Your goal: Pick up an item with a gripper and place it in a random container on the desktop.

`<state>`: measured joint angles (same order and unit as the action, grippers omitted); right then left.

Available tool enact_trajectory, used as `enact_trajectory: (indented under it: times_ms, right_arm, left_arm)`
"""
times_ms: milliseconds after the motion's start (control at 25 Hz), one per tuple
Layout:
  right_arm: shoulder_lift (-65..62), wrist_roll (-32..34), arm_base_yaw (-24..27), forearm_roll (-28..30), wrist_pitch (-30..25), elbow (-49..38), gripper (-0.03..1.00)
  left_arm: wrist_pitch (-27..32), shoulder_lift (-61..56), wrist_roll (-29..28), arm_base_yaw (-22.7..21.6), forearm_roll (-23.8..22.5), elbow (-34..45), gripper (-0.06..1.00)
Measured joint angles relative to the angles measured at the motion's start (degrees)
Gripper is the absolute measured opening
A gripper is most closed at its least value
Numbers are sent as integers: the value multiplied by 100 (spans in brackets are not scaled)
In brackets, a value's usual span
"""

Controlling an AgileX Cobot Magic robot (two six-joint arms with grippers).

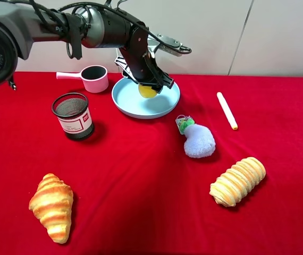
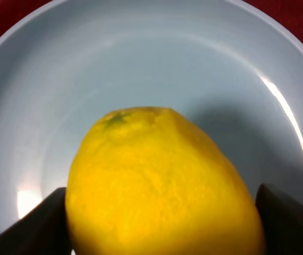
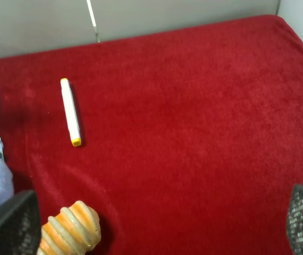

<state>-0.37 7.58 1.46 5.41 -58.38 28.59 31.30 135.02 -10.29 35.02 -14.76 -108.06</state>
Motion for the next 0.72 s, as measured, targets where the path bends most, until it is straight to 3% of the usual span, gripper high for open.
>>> enact_trajectory:
  times_ms: [240, 720]
  right_arm:
    - [0, 0, 0, 0, 0, 0, 69]
    - [0, 0, 0, 0, 0, 0, 69]
  left_arm:
    - [0, 0, 62, 0, 0, 0, 95]
    - [0, -33, 79, 0, 0, 0, 99]
